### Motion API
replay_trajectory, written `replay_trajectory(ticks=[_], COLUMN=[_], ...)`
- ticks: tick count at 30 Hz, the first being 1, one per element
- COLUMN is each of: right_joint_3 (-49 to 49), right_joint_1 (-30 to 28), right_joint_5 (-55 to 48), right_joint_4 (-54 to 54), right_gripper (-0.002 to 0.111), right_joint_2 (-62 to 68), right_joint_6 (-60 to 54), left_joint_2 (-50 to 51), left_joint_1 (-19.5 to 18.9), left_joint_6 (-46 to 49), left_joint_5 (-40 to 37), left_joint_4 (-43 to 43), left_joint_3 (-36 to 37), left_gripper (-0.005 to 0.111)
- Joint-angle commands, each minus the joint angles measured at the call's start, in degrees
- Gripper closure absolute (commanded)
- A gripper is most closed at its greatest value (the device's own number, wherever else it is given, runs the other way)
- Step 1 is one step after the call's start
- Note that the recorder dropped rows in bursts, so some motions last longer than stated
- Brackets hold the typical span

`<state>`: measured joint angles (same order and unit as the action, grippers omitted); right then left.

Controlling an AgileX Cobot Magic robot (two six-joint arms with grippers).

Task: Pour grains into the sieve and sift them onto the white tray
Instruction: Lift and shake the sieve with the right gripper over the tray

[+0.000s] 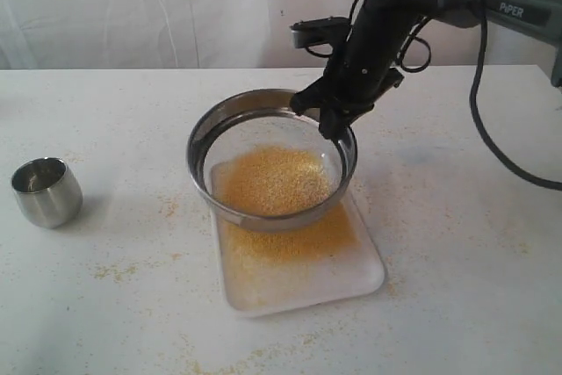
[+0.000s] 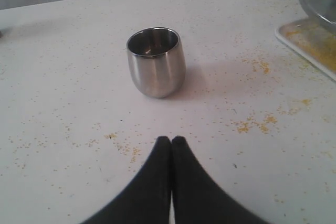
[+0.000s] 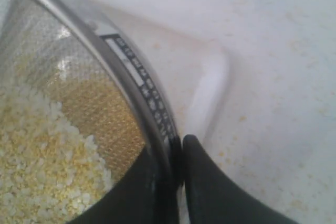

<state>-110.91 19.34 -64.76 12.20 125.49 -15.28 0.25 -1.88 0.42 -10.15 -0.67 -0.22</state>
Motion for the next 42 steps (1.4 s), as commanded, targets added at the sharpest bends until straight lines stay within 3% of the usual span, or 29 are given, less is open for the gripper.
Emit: replay_trajectory(ticks=[1,4,7,10,12,16,19,21,25,26,28,30,32,35,37,40,42], right_joint_3=[-0.41,-0.40,-0.40,-0.40,-0.28,-0.39,-0.28,-0.04,-0.04,0.11,0.22,0.22,0.22,0.11,0.21,0.21,0.21], right_joint_1=[-1.08,-1.17,-2.09,-1.61,-1.08,-1.68,-1.16,-0.88,-1.75,-1.87,-1.61,-1.18,-1.18,-1.18,-1.07,-1.07,-1.50], right_joint_5=[-5.21,-3.01,1.56,-5.21,-5.21,1.35,-5.21,-5.21,2.84,1.07,-5.21,-5.21,-4.55,0.61,-5.21,-5.21,-3.35], right_joint_4=[6.51,3.09,1.36,8.94,5.81,-1.84,8.15,7.42,-0.25,0.96,7.10,9.29,3.75,-3.61,2.27,6.62,0.45], right_gripper=[0.108,0.108,0.108,0.108,0.108,0.108,0.108,0.108,0.108,0.108,0.108,0.108,0.108,0.108,0.108,0.108,0.108], right_joint_2=[-1.12,-1.12,-1.12,-0.56,-0.41,-0.41,0.45,0.54,0.54,0.54,0.69,0.69,0.45,0.33,0.33,0.58,0.43], right_joint_6=[-7.85,-8.00,4.04,-8.50,-11.84,8.43,-7.35,-11.82,8.81,8.52,-3.76,-14.26,-10.95,6.74,-1.91,-15.22,-6.67], left_joint_2=[-0.25,-0.25,-0.25,-0.25,-0.25,-0.25,-0.25,-0.25,-0.25,-0.25,-0.25,-0.25,-0.25,-0.25,-0.25,-0.25,-0.25], left_joint_1=[-0.16,-0.16,-0.16,-0.16,-0.16,-0.16,-0.16,-0.16,-0.16,-0.16,-0.16,-0.16,-0.16,-0.16,-0.16,-0.16,-0.16], left_joint_6=[0.08,0.08,0.08,0.08,0.08,0.08,0.08,0.08,0.08,0.08,0.08,0.08,0.08,0.08,0.08,0.08,0.08], left_joint_5=[0.02,0.02,0.02,0.02,0.02,0.02,0.02,0.02,0.02,0.02,0.02,0.02,0.02,0.02,0.02,0.02,0.02], left_joint_4=[-0.79,-0.79,-0.79,-0.79,-0.79,-0.79,-0.79,-0.79,-0.79,-0.79,-0.79,-0.79,-0.79,-0.79,-0.79,-0.79,-0.79], left_joint_3=[0.22,0.22,0.22,0.22,0.22,0.22,0.22,0.22,0.22,0.22,0.22,0.22,0.22,0.22,0.22,0.22,0.22], left_gripper=[0.107,0.107,0.107,0.107,0.107,0.107,0.107,0.107,0.107,0.107,0.107,0.107,0.107,0.107,0.107,0.107,0.107])
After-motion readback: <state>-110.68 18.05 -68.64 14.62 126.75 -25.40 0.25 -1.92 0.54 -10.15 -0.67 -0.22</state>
